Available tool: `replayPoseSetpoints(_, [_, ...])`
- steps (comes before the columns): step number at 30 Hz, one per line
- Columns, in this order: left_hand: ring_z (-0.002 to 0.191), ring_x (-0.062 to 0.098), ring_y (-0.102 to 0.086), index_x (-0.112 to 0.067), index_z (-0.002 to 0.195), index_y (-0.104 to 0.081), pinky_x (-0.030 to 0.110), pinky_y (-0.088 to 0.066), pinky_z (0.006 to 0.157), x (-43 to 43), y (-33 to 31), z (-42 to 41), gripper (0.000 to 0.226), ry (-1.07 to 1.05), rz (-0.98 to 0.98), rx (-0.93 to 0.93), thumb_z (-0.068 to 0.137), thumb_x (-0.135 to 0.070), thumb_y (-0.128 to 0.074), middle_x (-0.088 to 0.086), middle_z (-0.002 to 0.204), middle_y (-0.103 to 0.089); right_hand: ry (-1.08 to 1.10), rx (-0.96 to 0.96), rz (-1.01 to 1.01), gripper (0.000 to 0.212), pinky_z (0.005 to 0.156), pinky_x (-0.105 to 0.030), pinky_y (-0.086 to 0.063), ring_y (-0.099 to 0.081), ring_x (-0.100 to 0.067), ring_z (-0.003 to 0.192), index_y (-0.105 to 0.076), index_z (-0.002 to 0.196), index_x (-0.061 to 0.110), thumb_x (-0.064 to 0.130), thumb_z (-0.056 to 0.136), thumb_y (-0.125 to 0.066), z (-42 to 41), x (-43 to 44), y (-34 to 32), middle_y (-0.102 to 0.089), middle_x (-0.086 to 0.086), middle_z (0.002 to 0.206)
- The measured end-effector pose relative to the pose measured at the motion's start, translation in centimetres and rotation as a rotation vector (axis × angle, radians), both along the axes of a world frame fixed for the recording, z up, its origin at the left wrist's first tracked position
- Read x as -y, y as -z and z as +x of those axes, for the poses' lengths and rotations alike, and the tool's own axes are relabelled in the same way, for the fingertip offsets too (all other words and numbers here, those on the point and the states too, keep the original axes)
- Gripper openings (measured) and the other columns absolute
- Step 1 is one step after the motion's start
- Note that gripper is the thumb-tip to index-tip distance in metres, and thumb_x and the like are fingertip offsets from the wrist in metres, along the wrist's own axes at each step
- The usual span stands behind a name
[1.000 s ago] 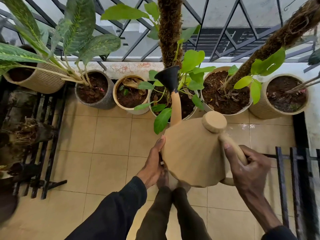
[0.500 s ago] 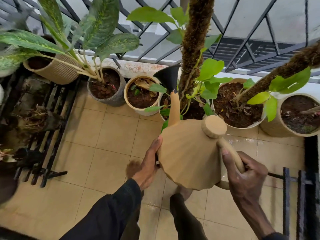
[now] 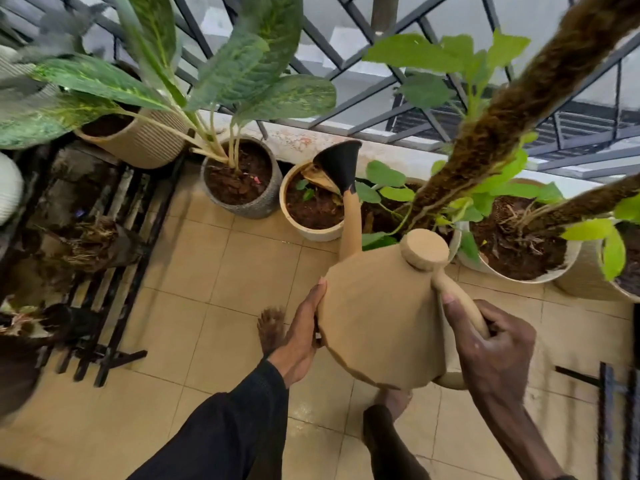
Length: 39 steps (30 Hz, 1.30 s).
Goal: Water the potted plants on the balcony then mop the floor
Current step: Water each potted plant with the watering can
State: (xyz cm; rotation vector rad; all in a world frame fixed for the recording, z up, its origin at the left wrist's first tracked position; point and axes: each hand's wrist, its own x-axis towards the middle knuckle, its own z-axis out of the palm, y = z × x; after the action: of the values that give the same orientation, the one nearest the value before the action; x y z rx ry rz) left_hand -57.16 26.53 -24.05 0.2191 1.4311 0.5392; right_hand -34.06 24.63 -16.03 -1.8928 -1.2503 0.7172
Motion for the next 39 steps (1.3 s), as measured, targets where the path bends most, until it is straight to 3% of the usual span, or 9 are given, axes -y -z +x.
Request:
replayPoseSetpoints(3, [0.118,0.03,-0.061,-0.028,0.133,-0.065,0.055,-0.049,0.107,-1.4,0.5,-2.3,0.058,0.038,-0.057,0.016,0.097,-0.069,-0.045,0.007,0.119,-0.073,0.014,0.002,-0.045,0.063,0.044,-0.025,-0.032,-0.042,-0.025,0.049,-0.063,0.059,0.004,0.06,0.087,-0.062,-2.6,-1.7,-0.2,-0.051,-0.016,0.052])
replayPoseSetpoints(6, [0.119,0.029,-0.061,-0.032,0.134,-0.063,0.049,-0.052,0.101,-2.4,1.5,-4.5,0.063,0.066,-0.103,0.035,0.092,-0.076,-0.046,0.007,0.124,-0.072,0.025,-0.002,-0.082,0.061,0.045,-0.024,-0.038,-0.047,-0.02,0.048,-0.068,0.062,0.008,0.064,0.085,-0.06,-5.2,-3.0,-0.5,-0.056,-0.013,0.054])
replayPoseSetpoints(8, [0.119,0.031,-0.061,-0.03,0.133,-0.062,0.046,-0.055,0.094,-2.8,1.9,-5.8,0.067,0.067,-0.132,0.042,0.089,-0.078,-0.049,0.01,0.125,-0.07,0.026,0.008,-0.113,0.061,0.05,-0.034,-0.047,-0.056,-0.028,0.054,-0.073,0.067,0.008,0.065,0.084,-0.06,-6.8,-3.9,-0.7,-0.063,-0.015,0.059])
replayPoseSetpoints(13, [0.118,0.035,-0.062,-0.025,0.13,-0.063,0.051,-0.057,0.098,-3.8,2.9,-9.0,0.079,0.039,-0.202,0.062,0.077,-0.084,-0.06,0.015,0.125,-0.068,0.028,0.068,-0.204,0.072,0.056,-0.04,-0.05,-0.063,-0.031,0.061,-0.076,0.071,0.003,0.072,0.08,-0.057,-10.2,-6.3,-1.0,-0.069,-0.016,0.066])
replayPoseSetpoints(21, [0.118,0.035,-0.062,-0.02,0.131,-0.063,0.038,-0.06,0.069,-5.2,4.1,-12.1,0.085,-0.009,-0.315,0.127,0.072,-0.08,-0.067,0.016,0.126,-0.069,0.038,0.094,-0.286,0.052,0.049,-0.033,-0.028,-0.038,-0.018,0.048,-0.056,0.05,0.016,0.044,0.091,-0.073,-14.2,-9.0,-1.5,-0.044,0.0,0.047])
replayPoseSetpoints(25, [0.118,0.035,-0.063,-0.015,0.128,-0.066,0.041,-0.057,0.078,-5.1,4.9,-12.5,0.073,-0.059,-0.346,0.145,0.084,-0.073,-0.062,0.018,0.123,-0.071,0.005,0.089,-0.275,0.049,0.042,-0.021,-0.031,-0.045,-0.01,0.044,-0.06,0.05,0.02,0.045,0.091,-0.072,-15.3,-9.7,-1.3,-0.048,0.008,0.043])
replayPoseSetpoints(27, [0.12,0.034,-0.063,-0.015,0.127,-0.067,0.042,-0.056,0.085,-5.0,5.2,-12.6,0.066,-0.097,-0.354,0.16,0.09,-0.068,-0.057,0.018,0.123,-0.072,-0.034,0.117,-0.284,0.051,0.047,-0.032,-0.04,-0.057,-0.022,0.052,-0.074,0.066,0.004,0.048,0.09,-0.07,-15.8,-10.1,-1.3,-0.062,-0.008,0.055])
replayPoseSetpoints(30, [0.123,0.035,-0.061,-0.015,0.128,-0.066,0.044,-0.055,0.087,-5.1,5.2,-12.5,0.065,-0.109,-0.361,0.17,0.092,-0.068,-0.056,0.018,0.126,-0.07,-0.029,0.154,-0.272,0.058,0.052,-0.046,-0.048,-0.063,-0.039,0.062,-0.075,0.074,-0.005,0.051,0.091,-0.07,-15.9,-10.3,-1.2,-0.066,-0.022,0.064])
replayPoseSetpoints(39, [0.123,0.037,-0.062,-0.013,0.128,-0.067,0.044,-0.052,0.088,-4.2,5.4,-11.3,0.063,-0.147,-0.385,0.177,0.091,-0.064,-0.058,0.019,0.125,-0.071,0.007,0.124,-0.354,0.056,0.052,-0.043,-0.05,-0.062,-0.031,0.059,-0.072,0.067,0.004,0.055,0.091,-0.069,-15.3,-10.3,-1.7,-0.065,-0.014,0.062])
